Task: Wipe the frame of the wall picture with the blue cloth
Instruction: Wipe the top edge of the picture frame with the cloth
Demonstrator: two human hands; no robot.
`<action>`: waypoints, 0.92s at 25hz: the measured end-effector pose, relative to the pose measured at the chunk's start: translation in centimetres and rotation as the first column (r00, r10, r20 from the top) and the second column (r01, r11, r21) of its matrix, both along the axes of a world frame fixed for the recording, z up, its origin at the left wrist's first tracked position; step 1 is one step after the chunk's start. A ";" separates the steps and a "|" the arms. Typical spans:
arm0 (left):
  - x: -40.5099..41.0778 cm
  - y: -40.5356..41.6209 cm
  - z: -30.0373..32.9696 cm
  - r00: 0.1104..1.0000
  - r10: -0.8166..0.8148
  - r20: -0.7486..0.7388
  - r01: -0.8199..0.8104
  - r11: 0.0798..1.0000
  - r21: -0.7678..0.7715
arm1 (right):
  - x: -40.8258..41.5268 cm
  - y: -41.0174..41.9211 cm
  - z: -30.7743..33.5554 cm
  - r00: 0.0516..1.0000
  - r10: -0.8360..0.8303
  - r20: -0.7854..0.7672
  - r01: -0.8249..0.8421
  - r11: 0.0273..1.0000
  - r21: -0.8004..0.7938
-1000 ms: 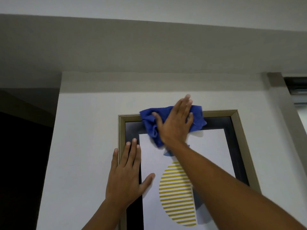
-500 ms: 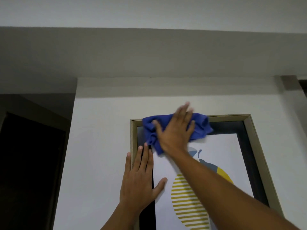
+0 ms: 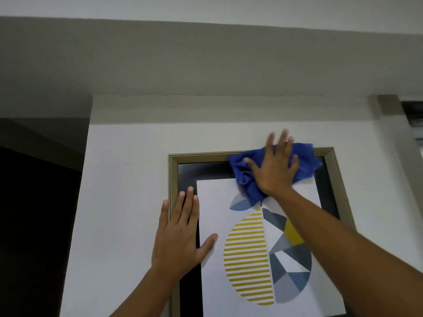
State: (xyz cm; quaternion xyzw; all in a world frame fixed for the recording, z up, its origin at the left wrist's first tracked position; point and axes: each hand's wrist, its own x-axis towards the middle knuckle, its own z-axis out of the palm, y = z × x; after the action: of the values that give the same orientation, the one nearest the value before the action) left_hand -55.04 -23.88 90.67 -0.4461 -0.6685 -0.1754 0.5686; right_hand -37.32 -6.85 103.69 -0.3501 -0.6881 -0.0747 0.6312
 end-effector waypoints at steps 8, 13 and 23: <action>0.4 -0.2 0.0 0.998 -0.036 0.046 0.037 0.999 -0.026 | 1.1 -0.5 -1.4 0.967 -0.007 -0.255 -0.014 0.997 -0.082; 0.0 0.0 -0.1 0.999 -0.040 0.023 0.040 0.999 -0.024 | -9.5 -10.7 -1.3 0.985 0.161 0.064 -0.167 0.982 0.094; 0.1 -0.3 0.0 1.000 0.008 -0.022 -0.008 1.000 -0.013 | -5.1 -5.7 -1.6 0.950 0.306 0.064 -0.310 0.947 0.079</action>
State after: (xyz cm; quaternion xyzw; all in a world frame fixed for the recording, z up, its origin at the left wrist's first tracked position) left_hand -54.92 -24.16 90.71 -0.4492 -0.6650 -0.1638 0.5737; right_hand -42.38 -12.59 102.05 -0.2081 -0.7462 -0.0146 0.6322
